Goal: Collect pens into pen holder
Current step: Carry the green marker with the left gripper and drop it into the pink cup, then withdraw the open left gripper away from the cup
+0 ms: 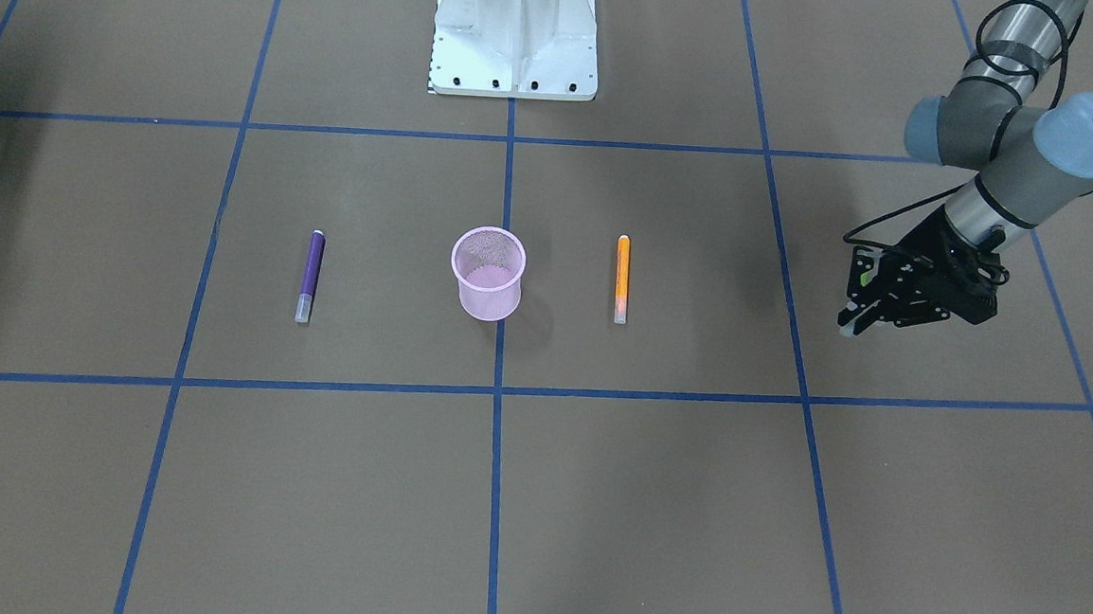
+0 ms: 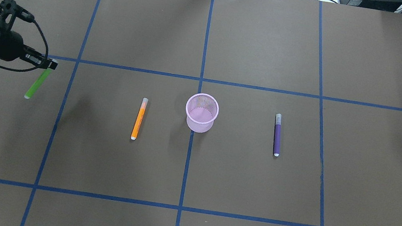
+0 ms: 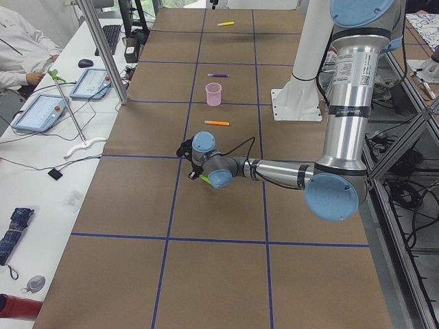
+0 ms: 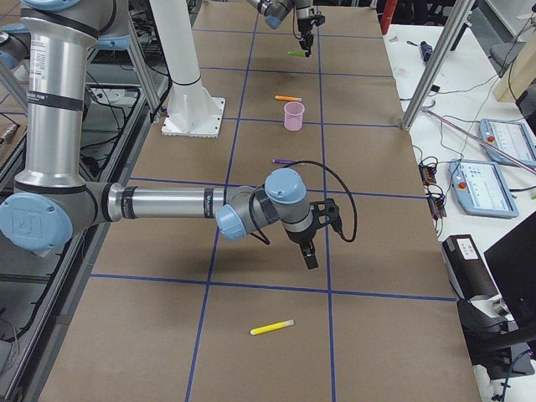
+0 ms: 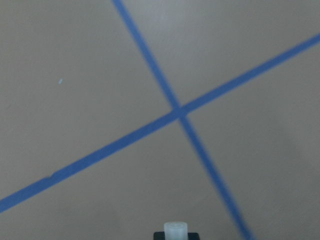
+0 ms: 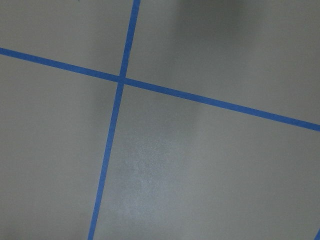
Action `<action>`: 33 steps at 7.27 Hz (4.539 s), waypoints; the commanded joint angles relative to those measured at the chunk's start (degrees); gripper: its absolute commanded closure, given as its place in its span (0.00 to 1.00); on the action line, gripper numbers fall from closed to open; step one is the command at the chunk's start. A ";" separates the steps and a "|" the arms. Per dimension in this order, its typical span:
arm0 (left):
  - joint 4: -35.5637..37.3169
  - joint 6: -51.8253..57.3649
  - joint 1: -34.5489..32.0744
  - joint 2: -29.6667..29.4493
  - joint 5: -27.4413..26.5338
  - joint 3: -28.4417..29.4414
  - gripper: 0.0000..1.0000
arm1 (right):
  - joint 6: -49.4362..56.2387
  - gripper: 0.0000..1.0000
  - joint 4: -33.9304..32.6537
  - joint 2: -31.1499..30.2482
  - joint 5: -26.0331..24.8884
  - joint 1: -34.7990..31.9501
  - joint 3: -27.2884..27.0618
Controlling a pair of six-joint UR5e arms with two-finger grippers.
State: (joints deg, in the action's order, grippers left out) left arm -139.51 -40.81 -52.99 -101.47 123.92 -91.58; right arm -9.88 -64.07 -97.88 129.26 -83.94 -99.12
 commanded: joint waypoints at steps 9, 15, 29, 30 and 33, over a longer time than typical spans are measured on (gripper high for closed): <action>-26.74 -13.27 21.00 -31.67 -29.87 12.09 1.00 | -2.07 0.01 2.11 0.32 1.09 -0.09 3.85; -36.07 -3.14 21.17 -31.69 -30.31 23.10 1.00 | -2.16 0.01 2.11 0.32 1.00 -0.09 4.11; -28.27 -2.96 -11.75 -14.56 15.87 18.37 0.00 | 4.52 0.02 29.67 -0.65 -0.49 -0.35 30.80; -29.84 -2.96 -12.04 -13.59 16.35 18.37 0.00 | 4.00 0.04 30.92 -0.82 -1.98 -0.26 31.96; -30.12 -2.96 -12.05 -13.14 16.36 18.02 0.00 | 2.76 0.13 30.94 -0.74 -2.78 0.09 32.94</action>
State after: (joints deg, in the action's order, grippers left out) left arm -169.51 -43.77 -64.96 -114.83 140.16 -73.33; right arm -6.82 -33.23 -98.72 126.81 -84.07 -66.65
